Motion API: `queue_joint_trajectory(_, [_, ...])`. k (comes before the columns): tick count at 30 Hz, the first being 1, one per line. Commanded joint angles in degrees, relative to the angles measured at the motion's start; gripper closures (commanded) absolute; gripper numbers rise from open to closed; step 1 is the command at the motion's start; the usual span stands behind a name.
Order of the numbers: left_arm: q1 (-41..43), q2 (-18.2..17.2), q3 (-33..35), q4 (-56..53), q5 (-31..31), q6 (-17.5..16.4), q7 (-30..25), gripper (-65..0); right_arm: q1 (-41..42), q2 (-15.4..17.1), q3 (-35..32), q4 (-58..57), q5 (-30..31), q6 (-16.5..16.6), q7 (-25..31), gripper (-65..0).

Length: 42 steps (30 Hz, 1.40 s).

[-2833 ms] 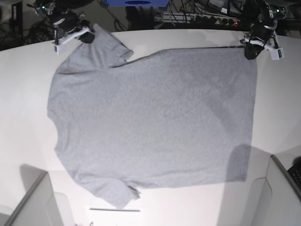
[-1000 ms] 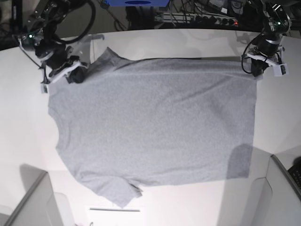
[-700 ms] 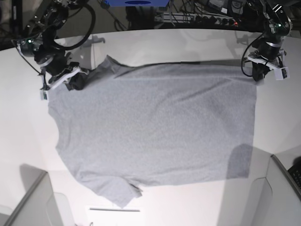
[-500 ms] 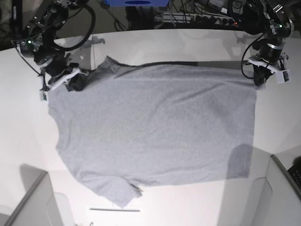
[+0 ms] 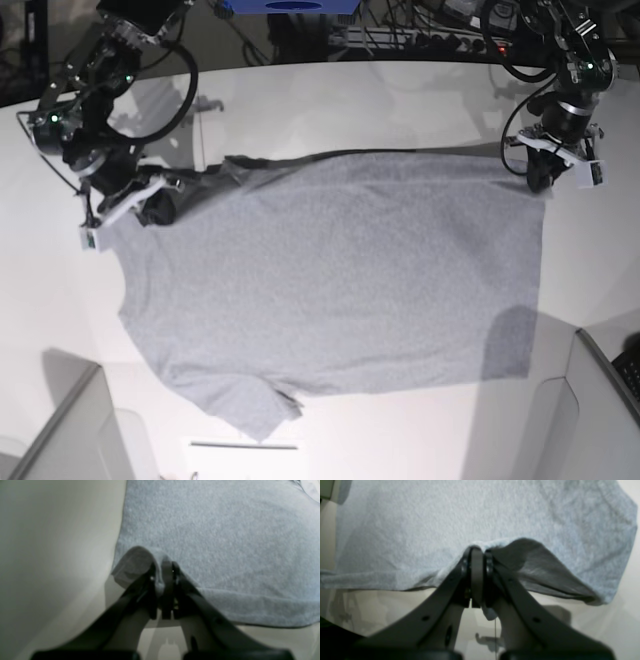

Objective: Fold the T-shirt properly
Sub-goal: 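Lift the shoulder edge with both grippers, raising the shirt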

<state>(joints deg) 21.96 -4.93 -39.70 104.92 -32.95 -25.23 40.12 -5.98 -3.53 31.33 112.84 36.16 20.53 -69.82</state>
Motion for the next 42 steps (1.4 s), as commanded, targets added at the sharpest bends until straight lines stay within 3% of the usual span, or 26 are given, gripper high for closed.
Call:
queue_joint_trajectory(1, [-0.72,-0.65,-0.25,0.53,-0.68,-0.13,-1.48,0.0,1.19,0.58,0.01,0.00,1.24,-0.01,1.12,0.0])
queue_joint_trajectory(19, [-5.74,-3.99,1.24,-4.57,-0.68,0.05,-1.48,0.0,7.87,0.58,-0.08,-10.90,1.24,-0.01,1.38,0.0])
queue_joint_trajectory(25, [-7.14,-6.19,4.93,-6.33,-0.68,4.71,-1.48,0.0,9.98,0.58,-0.08,-12.48,1.24,-0.01,1.47,0.0])
queue_joint_trajectory(42, [-12.77,-7.60,5.02,-10.29,-0.68,4.79,-1.48,0.0,16.31,0.58,-0.08,-21.80,1.07,-0.01,3.93,0.0])
